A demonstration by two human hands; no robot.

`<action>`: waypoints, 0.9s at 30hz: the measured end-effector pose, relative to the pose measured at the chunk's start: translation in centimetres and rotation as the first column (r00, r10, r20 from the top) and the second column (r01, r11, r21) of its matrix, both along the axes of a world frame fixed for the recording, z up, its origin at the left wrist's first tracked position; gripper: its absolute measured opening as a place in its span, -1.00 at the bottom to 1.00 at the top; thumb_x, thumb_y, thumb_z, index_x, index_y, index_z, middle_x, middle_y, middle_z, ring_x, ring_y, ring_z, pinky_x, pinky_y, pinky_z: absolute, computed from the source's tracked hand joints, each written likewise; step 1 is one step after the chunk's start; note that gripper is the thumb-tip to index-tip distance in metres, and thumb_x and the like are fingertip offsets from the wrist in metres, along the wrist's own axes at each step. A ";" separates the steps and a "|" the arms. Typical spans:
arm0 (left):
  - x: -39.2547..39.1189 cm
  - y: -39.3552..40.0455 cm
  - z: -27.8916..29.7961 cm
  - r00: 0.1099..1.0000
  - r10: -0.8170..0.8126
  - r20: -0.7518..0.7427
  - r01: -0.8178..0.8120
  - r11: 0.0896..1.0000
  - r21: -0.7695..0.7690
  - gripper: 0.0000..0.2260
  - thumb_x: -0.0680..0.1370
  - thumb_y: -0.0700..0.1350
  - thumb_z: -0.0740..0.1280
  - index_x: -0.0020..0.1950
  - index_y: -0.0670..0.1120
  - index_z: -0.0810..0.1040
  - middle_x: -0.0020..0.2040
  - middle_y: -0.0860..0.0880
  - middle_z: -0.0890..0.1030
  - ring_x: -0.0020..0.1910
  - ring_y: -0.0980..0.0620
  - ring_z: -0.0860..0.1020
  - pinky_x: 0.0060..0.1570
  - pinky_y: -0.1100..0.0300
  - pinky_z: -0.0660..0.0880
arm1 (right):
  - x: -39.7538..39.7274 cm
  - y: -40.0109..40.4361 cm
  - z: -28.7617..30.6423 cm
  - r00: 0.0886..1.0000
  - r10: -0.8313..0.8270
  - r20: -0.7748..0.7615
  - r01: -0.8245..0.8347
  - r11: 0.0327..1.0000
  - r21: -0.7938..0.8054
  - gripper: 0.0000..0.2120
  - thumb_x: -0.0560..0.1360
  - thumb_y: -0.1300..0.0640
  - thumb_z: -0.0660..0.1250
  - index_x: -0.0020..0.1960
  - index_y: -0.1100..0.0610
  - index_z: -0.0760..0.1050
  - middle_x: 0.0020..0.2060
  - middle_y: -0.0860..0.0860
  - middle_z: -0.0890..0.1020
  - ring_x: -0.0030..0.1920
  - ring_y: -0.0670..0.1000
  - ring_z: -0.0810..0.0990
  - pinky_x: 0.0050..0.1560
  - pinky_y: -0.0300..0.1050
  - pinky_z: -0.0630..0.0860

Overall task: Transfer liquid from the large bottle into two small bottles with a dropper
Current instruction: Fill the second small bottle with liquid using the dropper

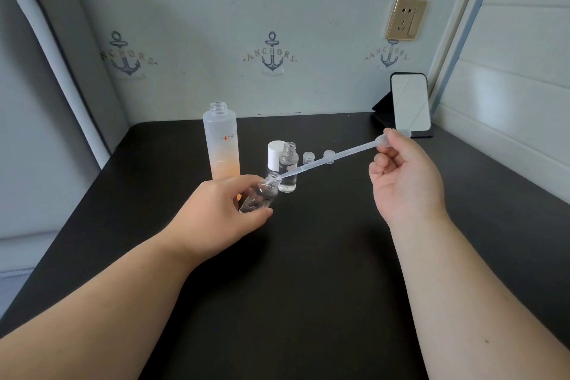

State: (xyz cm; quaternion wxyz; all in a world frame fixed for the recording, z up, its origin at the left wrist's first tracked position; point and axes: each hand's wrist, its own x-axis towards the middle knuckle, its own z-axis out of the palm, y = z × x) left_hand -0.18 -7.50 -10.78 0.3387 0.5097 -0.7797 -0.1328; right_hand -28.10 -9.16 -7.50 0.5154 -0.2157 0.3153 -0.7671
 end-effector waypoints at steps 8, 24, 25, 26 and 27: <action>0.0 0.1 0.1 1.000 -0.004 0.005 0.004 1.000 0.006 -0.69 0.43 0.18 0.45 0.17 0.21 0.61 -0.19 0.26 0.57 -0.19 0.27 0.54 -0.29 0.49 0.36 | 0.1 0.1 0.0 1.000 0.003 -0.017 -0.003 1.000 0.004 -0.90 0.51 0.26 0.46 -0.18 0.15 0.65 -0.26 0.03 0.63 -0.36 -0.09 0.50 -0.34 -0.28 0.43; -0.2 0.3 0.4 1.000 0.010 -0.020 -0.010 1.000 0.016 -0.84 0.45 0.11 0.48 -0.01 0.27 0.57 -0.18 0.36 0.57 -0.22 0.22 0.55 -0.27 0.49 0.37 | 0.2 0.1 -0.1 0.995 -0.020 -0.099 0.016 0.999 -0.038 -0.95 0.55 0.28 0.43 -0.08 0.21 0.67 -0.23 0.05 0.67 -0.32 -0.07 0.56 -0.25 -0.26 0.50; -0.2 0.3 0.4 1.000 0.008 -0.028 -0.007 1.000 0.019 -0.84 0.45 0.10 0.48 -0.04 0.29 0.56 -0.17 0.40 0.55 -0.23 0.23 0.55 -0.27 0.51 0.37 | 0.3 0.2 0.0 0.994 -0.011 -0.104 0.007 0.999 -0.042 -0.89 0.55 0.27 0.42 -0.14 0.18 0.69 -0.23 0.05 0.68 -0.32 -0.06 0.57 -0.25 -0.25 0.51; -0.3 0.4 0.4 0.999 0.007 -0.032 -0.006 1.000 0.024 -0.83 0.45 0.10 0.49 -0.05 0.30 0.54 -0.16 0.43 0.55 -0.23 0.24 0.54 -0.26 0.52 0.36 | 0.3 0.3 0.0 0.994 -0.005 -0.110 0.001 0.999 -0.042 -0.83 0.55 0.26 0.42 -0.19 0.15 0.71 -0.23 0.05 0.68 -0.32 -0.05 0.58 -0.25 -0.25 0.53; -0.3 0.4 0.5 0.999 0.008 -0.035 -0.007 1.000 0.030 -0.82 0.45 0.10 0.50 -0.05 0.31 0.54 -0.16 0.46 0.54 -0.23 0.26 0.54 -0.26 0.52 0.37 | 0.4 0.3 0.2 0.994 0.000 -0.109 -0.005 0.999 -0.043 -0.78 0.56 0.25 0.41 -0.24 0.12 0.72 -0.24 0.05 0.69 -0.33 -0.05 0.59 -0.26 -0.24 0.53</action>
